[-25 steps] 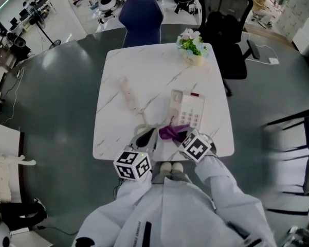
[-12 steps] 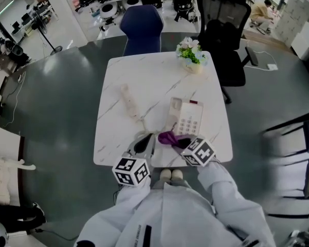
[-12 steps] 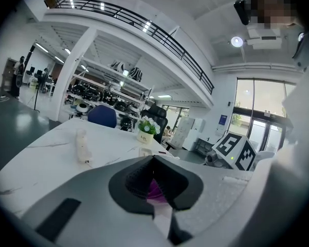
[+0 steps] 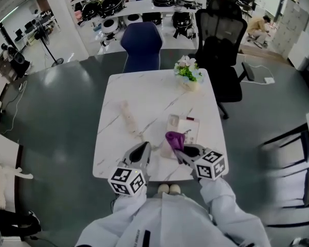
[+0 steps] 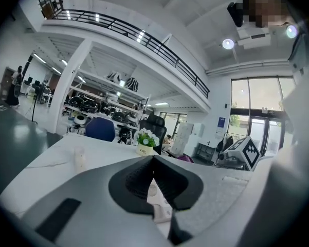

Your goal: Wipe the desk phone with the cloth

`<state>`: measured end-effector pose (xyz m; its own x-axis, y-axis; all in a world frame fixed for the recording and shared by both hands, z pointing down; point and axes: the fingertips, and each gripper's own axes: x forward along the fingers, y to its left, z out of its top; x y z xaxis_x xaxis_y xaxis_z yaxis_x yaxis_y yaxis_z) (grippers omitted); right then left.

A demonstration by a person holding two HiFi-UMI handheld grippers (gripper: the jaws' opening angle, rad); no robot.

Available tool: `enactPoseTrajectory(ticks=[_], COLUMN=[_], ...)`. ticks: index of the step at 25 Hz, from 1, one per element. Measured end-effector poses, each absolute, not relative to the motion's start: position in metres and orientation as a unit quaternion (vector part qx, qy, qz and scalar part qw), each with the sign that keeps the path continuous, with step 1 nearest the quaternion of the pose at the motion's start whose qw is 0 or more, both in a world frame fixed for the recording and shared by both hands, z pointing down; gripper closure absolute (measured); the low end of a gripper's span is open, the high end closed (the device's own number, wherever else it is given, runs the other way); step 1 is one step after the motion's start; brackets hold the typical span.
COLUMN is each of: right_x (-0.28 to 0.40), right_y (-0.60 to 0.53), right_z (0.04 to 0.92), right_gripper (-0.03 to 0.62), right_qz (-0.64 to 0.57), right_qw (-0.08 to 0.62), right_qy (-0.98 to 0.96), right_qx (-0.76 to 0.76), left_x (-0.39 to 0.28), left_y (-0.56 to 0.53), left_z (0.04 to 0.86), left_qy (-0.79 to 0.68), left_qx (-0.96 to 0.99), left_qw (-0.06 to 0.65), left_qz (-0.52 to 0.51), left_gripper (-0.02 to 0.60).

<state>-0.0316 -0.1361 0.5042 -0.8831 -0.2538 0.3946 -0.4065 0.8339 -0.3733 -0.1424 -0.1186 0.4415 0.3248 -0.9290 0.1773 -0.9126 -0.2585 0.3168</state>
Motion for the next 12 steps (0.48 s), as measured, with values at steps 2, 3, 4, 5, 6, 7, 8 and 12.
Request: enactPoseTrajectory(ticks=[2, 3, 4, 5, 6, 7, 8, 12], right_x=[-0.025, -0.022, -0.018, -0.013, -0.009, -0.005, -0.001, 0.009], right_y=[-0.141, -0.144, -0.148, -0.151, -0.155, -0.158, -0.161, -0.171], right_z=[0.487, 0.479, 0.472, 0.465, 0.458, 0.451, 0.444, 0.423], right_gripper=[0.553, 0.553, 0.553, 0.553, 0.553, 0.553, 0.553, 0.553], right_qz=[0.225, 0.221, 0.214, 0.207, 0.200, 0.195, 0.190, 0.164], right_qw=[0.119, 0.097, 0.077, 0.059, 0.043, 0.029, 0.015, -0.016], right_qy=[-0.948, -0.950, -0.952, -0.953, -0.953, -0.953, -0.953, -0.953], right_qx=[0.191, 0.198, 0.206, 0.214, 0.223, 0.230, 0.237, 0.253], left_x=[-0.145, -0.146, -0.148, -0.150, -0.152, -0.153, -0.155, -0.163], left_y=[-0.119, -0.119, -0.120, -0.120, -0.121, -0.121, -0.122, -0.124], left_z=[0.431, 0.427, 0.423, 0.419, 0.415, 0.412, 0.409, 0.397], left_qy=[-0.582, -0.583, -0.583, -0.584, -0.585, -0.586, -0.588, -0.594], left_qx=[0.794, 0.795, 0.796, 0.797, 0.797, 0.797, 0.797, 0.795], left_qw=[0.171, 0.165, 0.159, 0.152, 0.146, 0.142, 0.137, 0.119], left_qz=[-0.029, -0.031, -0.033, -0.033, -0.033, -0.034, -0.035, -0.042], left_gripper=[0.584, 0.584, 0.584, 0.584, 0.584, 0.584, 0.583, 0.584])
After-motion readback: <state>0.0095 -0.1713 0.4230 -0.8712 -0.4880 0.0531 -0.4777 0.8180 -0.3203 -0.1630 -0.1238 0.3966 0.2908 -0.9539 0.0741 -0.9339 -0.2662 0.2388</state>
